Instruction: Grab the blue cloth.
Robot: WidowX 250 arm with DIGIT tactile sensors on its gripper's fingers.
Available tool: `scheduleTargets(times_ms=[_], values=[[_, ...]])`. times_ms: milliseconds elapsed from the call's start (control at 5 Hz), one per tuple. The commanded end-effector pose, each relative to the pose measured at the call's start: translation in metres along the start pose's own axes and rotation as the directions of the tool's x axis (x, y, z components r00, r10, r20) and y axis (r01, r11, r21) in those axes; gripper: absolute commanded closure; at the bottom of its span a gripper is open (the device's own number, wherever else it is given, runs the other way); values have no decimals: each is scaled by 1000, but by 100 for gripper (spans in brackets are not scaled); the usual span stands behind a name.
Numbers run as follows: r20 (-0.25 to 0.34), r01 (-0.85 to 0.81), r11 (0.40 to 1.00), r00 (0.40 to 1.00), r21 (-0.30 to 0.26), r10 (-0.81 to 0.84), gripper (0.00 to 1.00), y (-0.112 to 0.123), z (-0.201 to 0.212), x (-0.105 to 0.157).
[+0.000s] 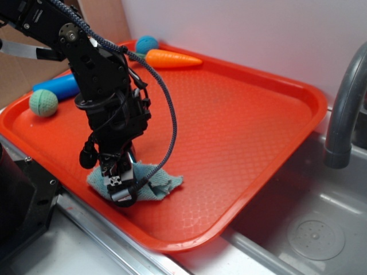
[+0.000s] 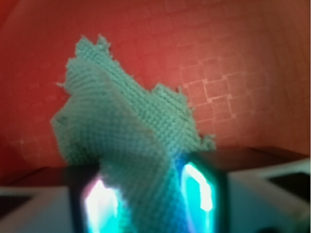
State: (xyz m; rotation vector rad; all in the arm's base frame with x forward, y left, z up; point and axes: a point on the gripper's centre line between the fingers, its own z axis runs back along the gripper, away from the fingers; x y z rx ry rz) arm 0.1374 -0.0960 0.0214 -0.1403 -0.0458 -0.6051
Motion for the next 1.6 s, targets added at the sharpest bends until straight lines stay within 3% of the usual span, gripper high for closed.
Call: scheduleTargets(times_ms=[0, 200, 400, 600, 800, 1000, 1200, 1400], values=[[-59, 27, 998, 998, -56, -30, 100, -6, -7, 0], [-76, -176, 980, 980, 89, 183, 100, 12, 41, -3], [45, -409, 894, 912, 184, 408, 100, 39, 95, -14], [172, -621, 753, 784, 218, 597, 100, 67, 152, -33], [177, -712, 659, 700, 244, 691, 100, 80, 205, -40], [127, -804, 546, 582, 236, 803, 100, 79, 232, -43], [187, -870, 442, 482, 218, 856, 100, 71, 254, -54], [231, -879, 418, 467, 229, 854, 100, 71, 260, -65]])
